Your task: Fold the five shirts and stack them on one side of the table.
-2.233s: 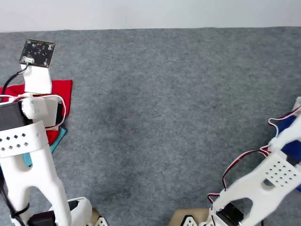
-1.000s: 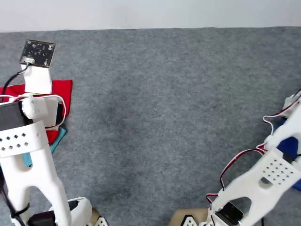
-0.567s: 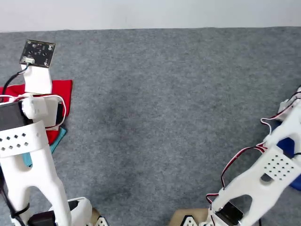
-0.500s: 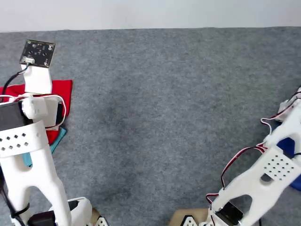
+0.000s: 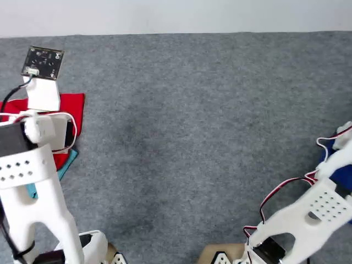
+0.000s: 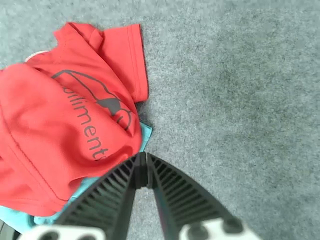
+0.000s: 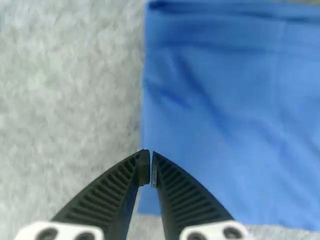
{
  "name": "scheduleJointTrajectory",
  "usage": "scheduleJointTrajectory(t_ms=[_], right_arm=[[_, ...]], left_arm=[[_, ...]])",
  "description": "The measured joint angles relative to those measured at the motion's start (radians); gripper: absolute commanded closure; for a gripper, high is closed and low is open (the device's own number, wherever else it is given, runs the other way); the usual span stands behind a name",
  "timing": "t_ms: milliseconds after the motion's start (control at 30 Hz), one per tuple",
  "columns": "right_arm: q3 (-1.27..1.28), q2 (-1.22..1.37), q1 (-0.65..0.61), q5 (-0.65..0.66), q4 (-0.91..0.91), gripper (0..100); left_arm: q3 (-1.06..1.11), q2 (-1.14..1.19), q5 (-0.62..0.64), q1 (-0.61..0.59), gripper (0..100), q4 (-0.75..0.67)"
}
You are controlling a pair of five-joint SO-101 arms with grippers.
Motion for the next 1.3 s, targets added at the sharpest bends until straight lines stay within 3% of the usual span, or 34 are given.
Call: scheduleJointTrajectory(t_ms=[300, 633, 1000, 1167, 1300], right_arm=[[0.049, -0.199, -0.003, 0.014, 0.035, 98.9], [0.500, -0.620, -0.133, 0.014, 0.035, 98.9], [0.902, -0.970, -0.180, 0.014, 0.035, 98.9], [0.953, -1.033, -0.180, 0.014, 0.035, 99.0], [0.964, -1.046, -0.180, 0.014, 0.035, 99.0]], left_arm=[[0.000, -0.089, 0.000, 0.000, 99, 0.000], [0.057, -0.094, -0.106, -0.052, 98, -0.003], [0.269, -0.094, -0.333, -0.347, 81, -0.206], [0.356, -0.052, -0.354, -0.437, 80, -0.419], [0.353, 0.094, -0.367, -0.470, 80, -0.473]])
